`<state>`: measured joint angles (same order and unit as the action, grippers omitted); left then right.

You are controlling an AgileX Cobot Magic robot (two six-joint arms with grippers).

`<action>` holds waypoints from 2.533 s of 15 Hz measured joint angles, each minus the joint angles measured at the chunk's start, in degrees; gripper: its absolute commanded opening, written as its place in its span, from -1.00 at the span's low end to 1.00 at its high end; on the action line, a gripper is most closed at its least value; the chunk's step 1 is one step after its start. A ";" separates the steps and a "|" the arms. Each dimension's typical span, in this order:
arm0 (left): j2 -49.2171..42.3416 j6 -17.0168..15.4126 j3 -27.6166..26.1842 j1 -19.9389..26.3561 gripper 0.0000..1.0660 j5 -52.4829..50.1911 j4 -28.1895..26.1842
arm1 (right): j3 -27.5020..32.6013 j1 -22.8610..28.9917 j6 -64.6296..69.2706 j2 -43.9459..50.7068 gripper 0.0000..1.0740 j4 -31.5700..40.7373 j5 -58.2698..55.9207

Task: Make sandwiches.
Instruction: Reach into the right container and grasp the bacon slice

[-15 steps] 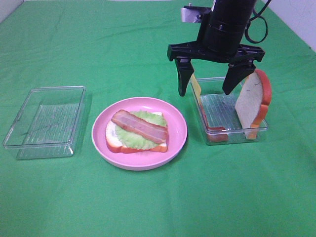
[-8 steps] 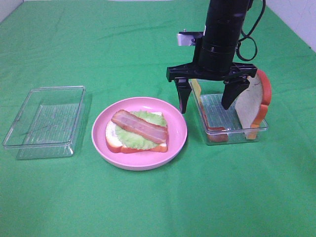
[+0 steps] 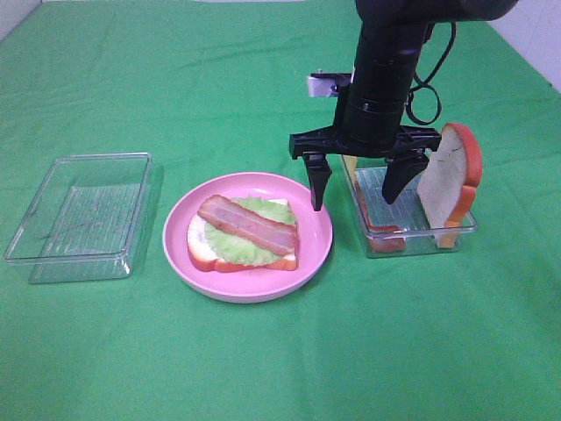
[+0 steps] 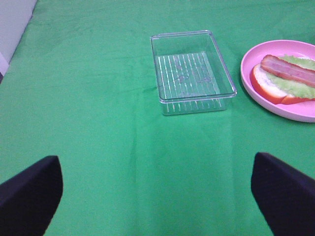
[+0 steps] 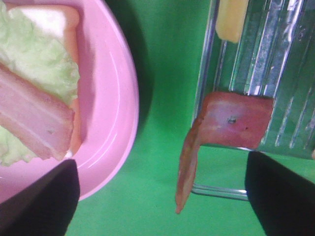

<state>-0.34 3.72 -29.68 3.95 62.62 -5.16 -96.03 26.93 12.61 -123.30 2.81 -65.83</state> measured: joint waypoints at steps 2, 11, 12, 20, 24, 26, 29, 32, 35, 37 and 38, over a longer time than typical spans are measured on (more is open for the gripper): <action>0.00 0.00 0.00 0.00 0.83 -0.06 0.00 | 0.00 0.00 -0.06 -0.46 0.49 0.00 0.00; 0.00 0.00 0.00 0.00 0.83 -0.06 0.00 | 0.00 0.00 -0.06 -0.46 0.10 -2.81 0.00; 0.00 0.00 0.00 0.00 0.83 -0.06 0.00 | 0.00 0.00 -0.06 -0.46 0.07 -2.81 0.00; 0.00 -0.11 0.00 0.00 0.83 -0.06 0.00 | 0.00 0.00 -0.11 -1.60 0.00 -2.81 -0.17; 0.00 -0.11 0.00 0.00 0.83 -0.06 0.00 | -0.06 0.00 -0.23 -1.60 -0.39 -2.81 0.23; 0.00 -0.11 0.00 0.00 0.83 -0.06 0.00 | -0.06 0.00 -0.23 -1.60 -0.39 -2.81 0.23; 0.00 -0.11 0.00 0.00 0.83 -0.06 0.00 | -0.06 0.00 -0.23 -1.60 -0.39 -2.81 0.29; 0.00 -0.11 0.00 0.00 0.83 -0.06 0.00 | -0.06 0.00 -0.29 -1.60 -0.60 -2.81 0.29; 0.00 -0.11 0.00 0.00 0.83 -0.06 0.00 | -0.06 0.00 -0.34 -1.60 -1.00 -2.81 0.29; 0.00 -0.11 0.00 0.00 0.83 -0.06 0.00 | -0.06 0.00 -0.40 -1.60 -1.00 -2.81 0.23; 0.00 -0.11 0.00 0.00 0.83 -0.06 0.00 | -0.06 0.00 -0.23 -1.55 -1.00 -2.81 -0.69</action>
<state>-0.34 3.61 -29.68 3.95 62.57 -5.16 -96.09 26.93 12.38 -124.85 0.00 -66.52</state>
